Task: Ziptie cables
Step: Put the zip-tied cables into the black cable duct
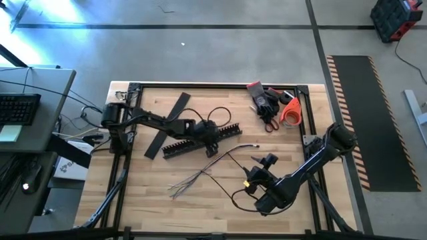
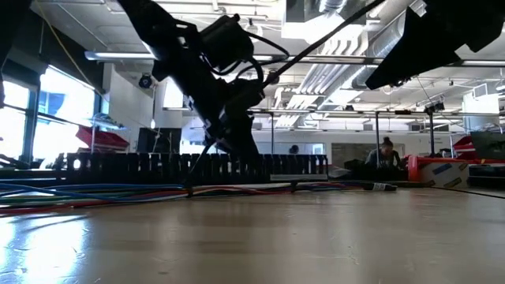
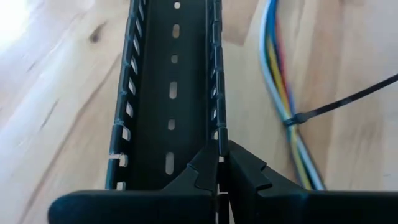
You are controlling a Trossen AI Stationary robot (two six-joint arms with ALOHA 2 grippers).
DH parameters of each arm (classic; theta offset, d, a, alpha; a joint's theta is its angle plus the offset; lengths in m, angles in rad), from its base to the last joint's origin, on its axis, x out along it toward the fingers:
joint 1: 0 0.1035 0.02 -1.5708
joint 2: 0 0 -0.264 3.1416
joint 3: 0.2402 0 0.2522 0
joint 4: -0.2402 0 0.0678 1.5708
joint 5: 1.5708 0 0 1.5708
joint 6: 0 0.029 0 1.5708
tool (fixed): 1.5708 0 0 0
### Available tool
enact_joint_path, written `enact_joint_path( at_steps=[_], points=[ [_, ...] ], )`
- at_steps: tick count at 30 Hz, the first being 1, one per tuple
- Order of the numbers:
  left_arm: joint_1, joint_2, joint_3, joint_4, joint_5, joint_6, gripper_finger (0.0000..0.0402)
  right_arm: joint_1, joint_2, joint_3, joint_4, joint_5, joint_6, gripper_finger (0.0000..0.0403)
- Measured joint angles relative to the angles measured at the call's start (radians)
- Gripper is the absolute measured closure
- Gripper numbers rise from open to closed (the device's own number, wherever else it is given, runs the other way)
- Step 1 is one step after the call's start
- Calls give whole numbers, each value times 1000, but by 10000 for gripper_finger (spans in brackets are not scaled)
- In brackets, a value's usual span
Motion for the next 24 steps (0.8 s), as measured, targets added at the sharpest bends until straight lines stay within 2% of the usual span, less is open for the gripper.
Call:
enact_joint_path(
  at_steps=[3, 9, 13, 16, 19, 24],
  points=[
    [-16, 5, 4, 28, 1, -2, 391, -2, 0, 0, 8, -12, -1, 158],
    [-35, 0, 6, 88, 101, -2, 333, -41, 1, 0, 29, -209, -173, 158],
    [-36, -31, 14, 59, 124, 25, 287, -76, 1, -7, 30, -193, -360, 158],
    [-54, -95, 15, 44, 120, 66, 268, -118, 1, -48, 25, -152, -444, 158],
    [-97, -184, 14, 40, 95, 114, 262, -186, -15, -126, 45, -247, -497, 158],
    [-169, -355, -27, 31, 5, 163, 262, -299, -131, -332, 246, -391, -647, 158]
  ],
)
